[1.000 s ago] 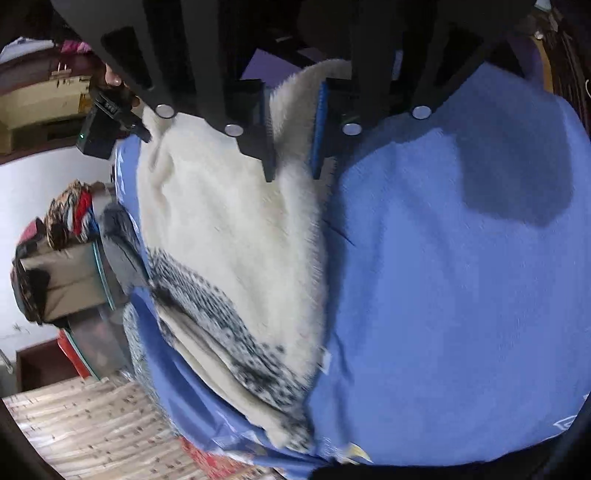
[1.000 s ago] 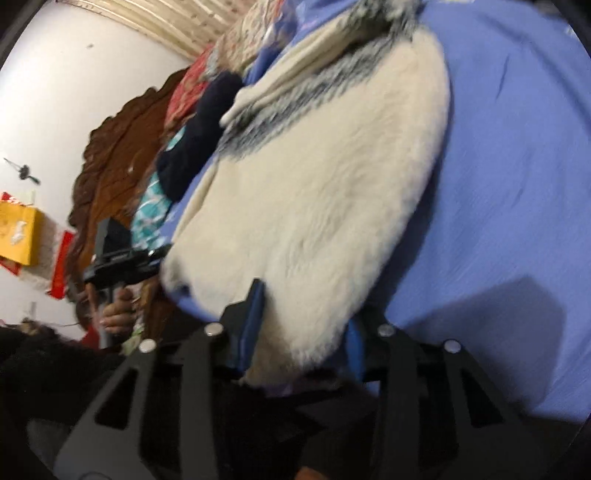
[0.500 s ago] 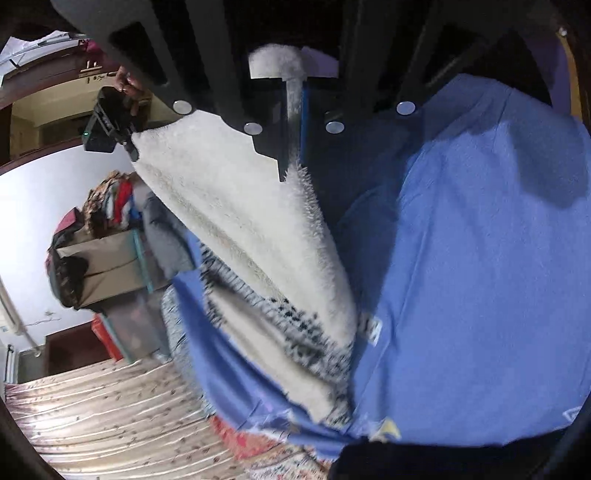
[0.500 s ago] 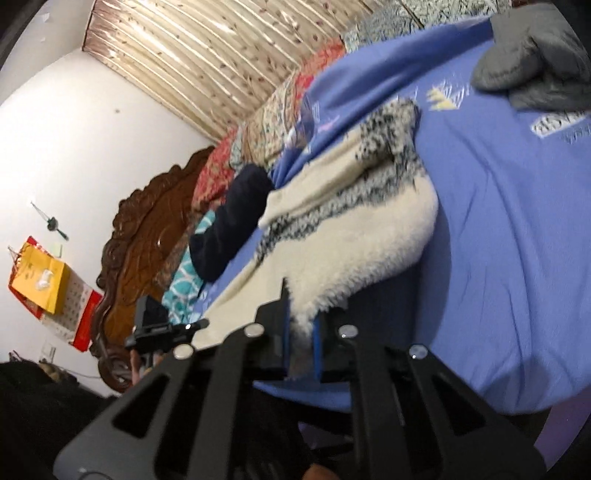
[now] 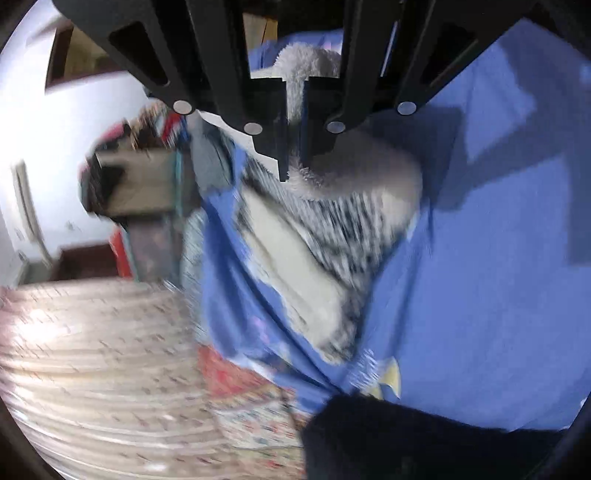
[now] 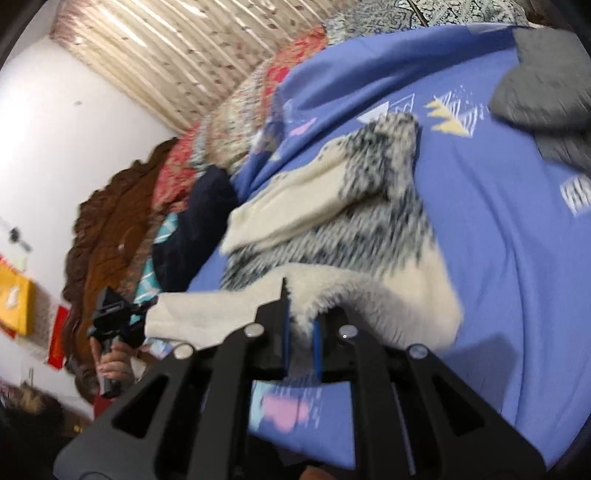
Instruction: Fold large clothes
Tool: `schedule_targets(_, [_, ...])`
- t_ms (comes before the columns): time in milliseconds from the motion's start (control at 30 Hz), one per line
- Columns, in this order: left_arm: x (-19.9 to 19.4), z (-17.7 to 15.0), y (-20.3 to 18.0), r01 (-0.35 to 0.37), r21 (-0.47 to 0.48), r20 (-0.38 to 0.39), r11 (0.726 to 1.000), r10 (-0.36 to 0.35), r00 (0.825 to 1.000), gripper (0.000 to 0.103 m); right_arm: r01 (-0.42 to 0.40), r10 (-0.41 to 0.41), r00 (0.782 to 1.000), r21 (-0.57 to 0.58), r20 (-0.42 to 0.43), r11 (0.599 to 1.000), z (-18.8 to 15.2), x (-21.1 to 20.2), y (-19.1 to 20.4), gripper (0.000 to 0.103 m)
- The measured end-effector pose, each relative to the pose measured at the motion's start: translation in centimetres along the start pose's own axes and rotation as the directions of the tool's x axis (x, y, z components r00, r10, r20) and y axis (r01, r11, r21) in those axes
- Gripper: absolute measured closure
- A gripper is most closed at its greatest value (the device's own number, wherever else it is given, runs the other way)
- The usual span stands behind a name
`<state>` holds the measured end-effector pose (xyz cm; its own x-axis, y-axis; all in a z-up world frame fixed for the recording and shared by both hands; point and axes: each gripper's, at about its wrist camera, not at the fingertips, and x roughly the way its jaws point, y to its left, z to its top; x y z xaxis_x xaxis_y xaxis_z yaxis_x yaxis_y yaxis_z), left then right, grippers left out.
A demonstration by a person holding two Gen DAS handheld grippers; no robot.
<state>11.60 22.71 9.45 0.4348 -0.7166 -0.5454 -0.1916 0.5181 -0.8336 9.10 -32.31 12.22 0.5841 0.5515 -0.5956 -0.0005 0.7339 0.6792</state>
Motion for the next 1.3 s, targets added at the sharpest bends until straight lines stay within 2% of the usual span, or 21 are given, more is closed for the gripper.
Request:
schedule_targets(100, [3.4, 4.6, -0.1, -0.107, -0.071, 0.016, 0.992, 0.109, 0.994, 0.075, 0.131, -0.129, 0.991, 0.068, -0.033, 0.989, 5.9, 5.3, -1.5, 0.065])
schedule_targets(167, [6.2, 7.9, 0.1, -0.145, -0.108, 0.002, 0.983, 0.146, 0.989, 0.075, 0.135, -0.132, 0.991, 0.121, -0.032, 0.983, 9.1, 8.2, -2.8, 0.069])
schedule_targets(200, [7.0, 9.2, 0.0, -0.154, -0.106, -0.004, 0.982, 0.154, 0.988, 0.075, 0.144, -0.142, 0.990, 0.116, -0.022, 0.983, 10.9, 9.5, -2.9, 0.083])
schedule_targets(300, [9.5, 12.4, -2.3, -0.166, -0.081, -0.012, 0.983, 0.166, 0.986, 0.075, 0.158, -0.163, 0.986, 0.094, 0.041, 0.983, 15.4, 11.1, -2.2, 0.084])
schedule_targets(367, [10.5, 13.9, -3.8, -0.180, -0.049, -0.016, 0.982, 0.179, 0.984, 0.075, 0.228, -0.227, 0.971, -0.010, 0.080, 0.974, 17.2, 11.3, -0.7, 0.082])
schedule_targets(433, [11.5, 14.7, -4.2, -0.215, -0.037, -0.034, 0.976, 0.214, 0.976, 0.075, 0.250, -0.244, 0.967, -0.105, 0.067, 0.963, 17.3, 11.4, 0.4, 0.033])
schedule_targets(533, [12.6, 14.9, -3.4, -0.245, -0.015, -0.062, 0.970, 0.243, 0.968, 0.075, 0.242, -0.242, 0.970, -0.271, 0.033, 0.932, 13.1, 10.6, 1.7, 0.032])
schedule_targets(667, [12.5, 14.1, -1.2, -0.199, -0.050, -0.079, 0.979, 0.195, 0.978, 0.075, 0.293, -0.313, 0.949, -0.276, -0.031, 0.915, 6.4, 11.8, 0.2, 0.032])
schedule_targets(700, [12.2, 13.8, -1.0, -0.190, -0.050, -0.075, 0.981, 0.186, 0.980, 0.075, 0.302, -0.327, 0.943, -0.262, -0.058, 0.917, 5.5, 12.6, -0.2, 0.039])
schedule_targets(733, [12.0, 13.5, -1.0, -0.181, -0.052, -0.069, 0.982, 0.177, 0.982, 0.075, 0.305, -0.339, 0.935, -0.255, -0.102, 0.918, 4.7, 13.9, -0.8, 0.084])
schedule_targets(767, [11.9, 13.3, -1.0, -0.175, -0.057, -0.066, 0.983, 0.171, 0.983, 0.075, 0.306, -0.347, 0.928, -0.254, -0.136, 0.917, 4.4, 14.6, -1.2, 0.099])
schedule_targets(800, [11.4, 13.1, -1.3, -0.158, -0.060, -0.064, 0.986, 0.154, 0.986, 0.075, 0.311, -0.351, 0.926, -0.248, -0.138, 0.918, 4.6, 14.5, -1.3, 0.099])
schedule_targets(867, [10.3, 13.1, -2.4, -0.124, -0.046, -0.044, 0.991, 0.122, 0.992, 0.076, 0.295, -0.311, 0.950, -0.272, -0.018, 0.916, 6.8, 11.2, 0.6, 0.099])
schedule_targets(933, [9.4, 13.5, -3.6, -0.096, -0.035, -0.022, 0.995, 0.095, 0.995, 0.076, 0.292, -0.272, 0.956, -0.290, 0.107, 0.911, 9.4, 7.5, 2.7, 0.099])
schedule_targets(1000, [8.7, 14.5, -4.7, -0.064, -0.032, 0.011, 0.997, 0.065, 0.998, 0.076, 0.310, -0.257, 0.944, -0.286, 0.206, 0.907, 13.0, 5.0, 3.6, 0.099])
schedule_targets(1100, [8.4, 16.8, -5.1, -0.030, -0.064, 0.081, 0.997, 0.035, 0.996, 0.076, 0.375, -0.303, 0.912, -0.263, 0.278, 0.889, 17.6, 5.1, 3.2, 0.099])
schedule_targets(1167, [9.6, 18.6, -4.9, -0.144, -0.093, 0.136, 0.985, 0.156, 0.978, 0.076, 0.425, -0.372, 0.897, -0.231, 0.239, 0.875, 21.0, 8.9, 1.2, 0.092])
schedule_targets(1200, [11.1, 19.6, -4.4, -0.248, -0.115, 0.140, 0.962, 0.263, 0.955, 0.076, 0.462, -0.428, 0.884, -0.222, 0.186, 0.859, 22.1, 11.8, -0.3, 0.062])
schedule_targets(1233, [12.6, 20.3, -3.8, -0.297, -0.130, 0.110, 0.946, 0.311, 0.944, 0.074, 0.497, -0.479, 0.868, -0.215, 0.133, 0.841, 22.6, 14.0, -1.7, 0.019])
schedule_targets(1267, [15.3, 21.4, -2.2, -0.350, -0.151, 0.008, 0.924, 0.356, 0.935, 0.074, 0.547, -0.548, 0.835, -0.197, 0.052, 0.814, 22.7, 16.9, -3.7, 0.015])
schedule_targets(1300, [17.2, 21.9, -0.6, -0.375, -0.185, -0.074, 0.908, 0.368, 0.927, 0.074, 0.589, -0.597, 0.802, -0.185, 0.017, 0.787, 22.8, 18.3, -4.9, 0.021])
